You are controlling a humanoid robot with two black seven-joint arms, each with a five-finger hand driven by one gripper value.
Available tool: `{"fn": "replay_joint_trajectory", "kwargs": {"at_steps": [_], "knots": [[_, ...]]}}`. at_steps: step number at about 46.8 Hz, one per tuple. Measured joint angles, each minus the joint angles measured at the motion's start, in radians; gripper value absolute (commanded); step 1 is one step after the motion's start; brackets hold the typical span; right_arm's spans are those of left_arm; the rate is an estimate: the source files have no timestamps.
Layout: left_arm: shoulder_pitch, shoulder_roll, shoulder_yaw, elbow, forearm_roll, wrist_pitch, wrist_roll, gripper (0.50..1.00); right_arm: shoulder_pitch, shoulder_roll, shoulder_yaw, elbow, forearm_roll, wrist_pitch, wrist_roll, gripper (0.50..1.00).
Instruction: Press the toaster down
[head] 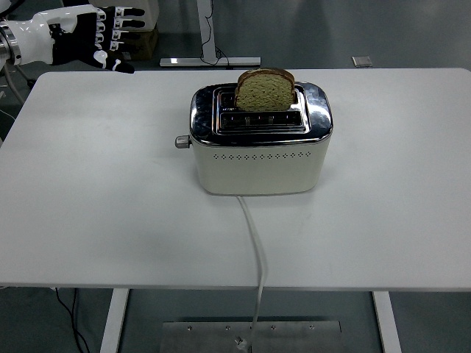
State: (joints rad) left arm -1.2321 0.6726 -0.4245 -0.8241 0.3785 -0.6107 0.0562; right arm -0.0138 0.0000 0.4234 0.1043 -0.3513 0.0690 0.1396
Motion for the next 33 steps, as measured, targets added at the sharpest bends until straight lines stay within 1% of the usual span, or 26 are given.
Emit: {"fn": "replay_joint_trajectory", "kwargs": {"at_steps": [3, 7, 10, 17, 25, 33], "knots": [[0.016, -0.025, -0.001, 0.058, -0.05, 0.0, -0.033, 1.0, 0.0, 0.0, 0.0, 0.0, 0.0, 0.0, 0.0, 1.0], [0.036, -0.042, -0.001, 0.104, -0.156, 0.0, -0.063, 1.0, 0.0, 0.0, 0.0, 0.001, 0.0, 0.0, 0.0, 1.0], [0.057, -0.048, -0.001, 0.133, -0.243, 0.02, -0.081, 1.0, 0.0, 0.0, 0.0, 0.001, 0.0, 0.0, 0.0, 1.0], [0.129, -0.085, -0.015, 0.167, -0.426, 0.063, -0.117, 1.0, 0.0, 0.0, 0.0, 0.001, 0.0, 0.0, 0.0, 1.0], [0.238, -0.104, -0.1, 0.174, -0.556, 0.084, -0.135, 1.0, 0.0, 0.0, 0.001, 0.002, 0.0, 0.0, 0.0, 1.0], [0.309, -0.124, -0.188, 0.174, -0.573, 0.086, -0.135, 1.0, 0.0, 0.0, 0.001, 0.002, 0.0, 0.0, 0.0, 1.0]]}}
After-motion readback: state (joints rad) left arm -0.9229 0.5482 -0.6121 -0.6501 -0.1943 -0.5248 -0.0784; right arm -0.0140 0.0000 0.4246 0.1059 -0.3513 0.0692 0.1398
